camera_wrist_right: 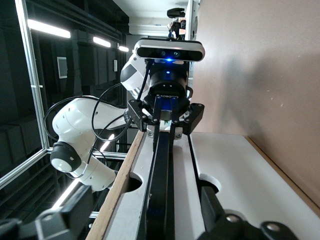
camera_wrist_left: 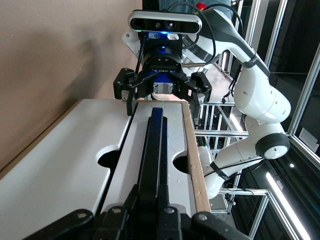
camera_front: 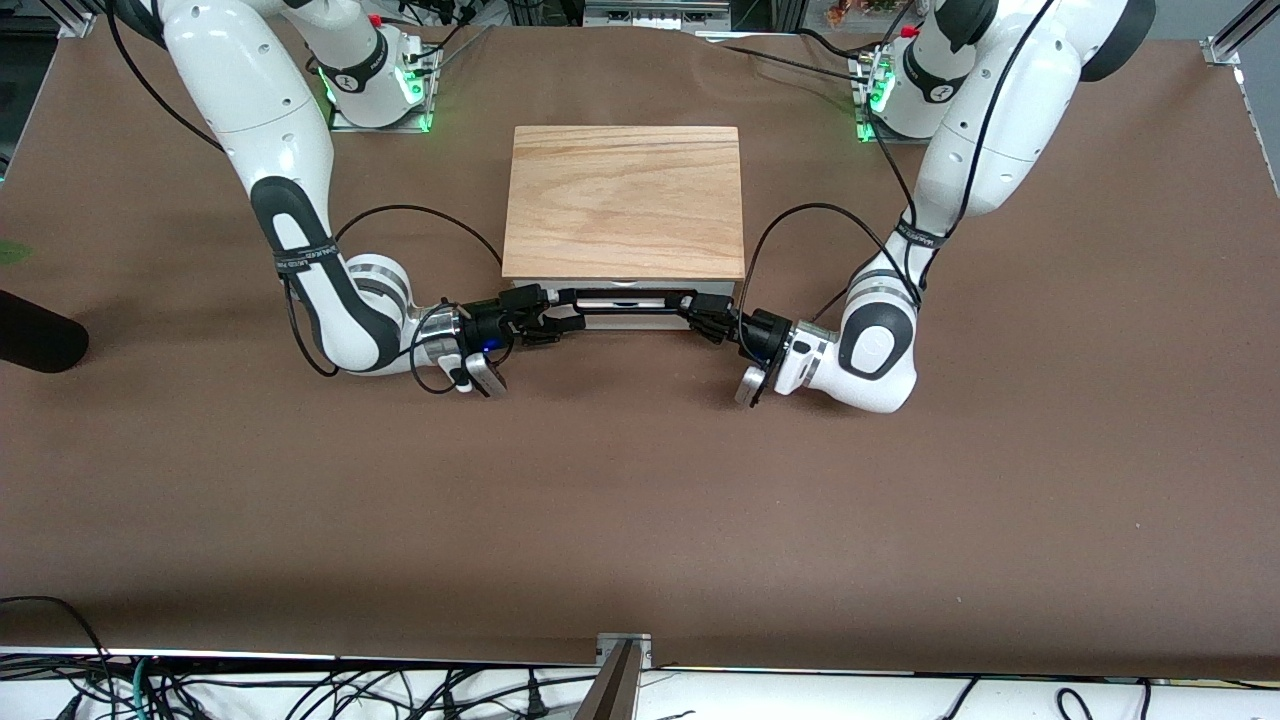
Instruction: Pull top drawer with both arms simultaneously
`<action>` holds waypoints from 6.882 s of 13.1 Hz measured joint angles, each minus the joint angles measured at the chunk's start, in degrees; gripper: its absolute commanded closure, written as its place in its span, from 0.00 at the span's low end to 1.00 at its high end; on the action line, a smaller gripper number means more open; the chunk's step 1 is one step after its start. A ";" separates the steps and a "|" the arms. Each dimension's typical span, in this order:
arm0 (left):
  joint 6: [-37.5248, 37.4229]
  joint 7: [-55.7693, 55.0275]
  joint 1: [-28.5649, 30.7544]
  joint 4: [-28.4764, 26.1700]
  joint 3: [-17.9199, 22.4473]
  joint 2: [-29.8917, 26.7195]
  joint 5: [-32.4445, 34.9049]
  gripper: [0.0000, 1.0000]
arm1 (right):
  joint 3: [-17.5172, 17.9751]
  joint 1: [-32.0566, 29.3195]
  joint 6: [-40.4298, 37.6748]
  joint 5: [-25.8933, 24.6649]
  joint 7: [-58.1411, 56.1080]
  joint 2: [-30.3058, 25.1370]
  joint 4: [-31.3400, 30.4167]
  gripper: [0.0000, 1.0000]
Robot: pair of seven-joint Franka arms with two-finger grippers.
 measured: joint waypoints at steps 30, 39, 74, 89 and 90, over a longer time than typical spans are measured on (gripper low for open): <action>-3.01 -14.88 -0.46 20.72 1.44 10.93 2.87 1.00 | -0.48 -2.31 7.20 1.09 8.09 9.90 21.18 0.68; -0.12 -17.34 -0.74 26.26 3.87 12.30 2.14 1.00 | 0.10 -1.62 5.80 1.17 8.40 9.12 16.14 0.61; -11.65 -32.79 -0.55 36.10 14.78 -17.02 74.92 0.00 | -8.63 -1.14 18.17 -36.01 50.37 5.28 32.01 0.00; 7.49 -50.42 7.35 -3.27 7.56 -46.86 88.49 0.00 | -11.38 -3.86 10.28 -85.05 61.53 -18.26 32.50 0.00; 8.91 -51.06 8.39 -5.26 6.62 -48.04 88.49 0.00 | -11.40 -4.81 8.15 -85.73 61.52 -20.74 31.99 0.00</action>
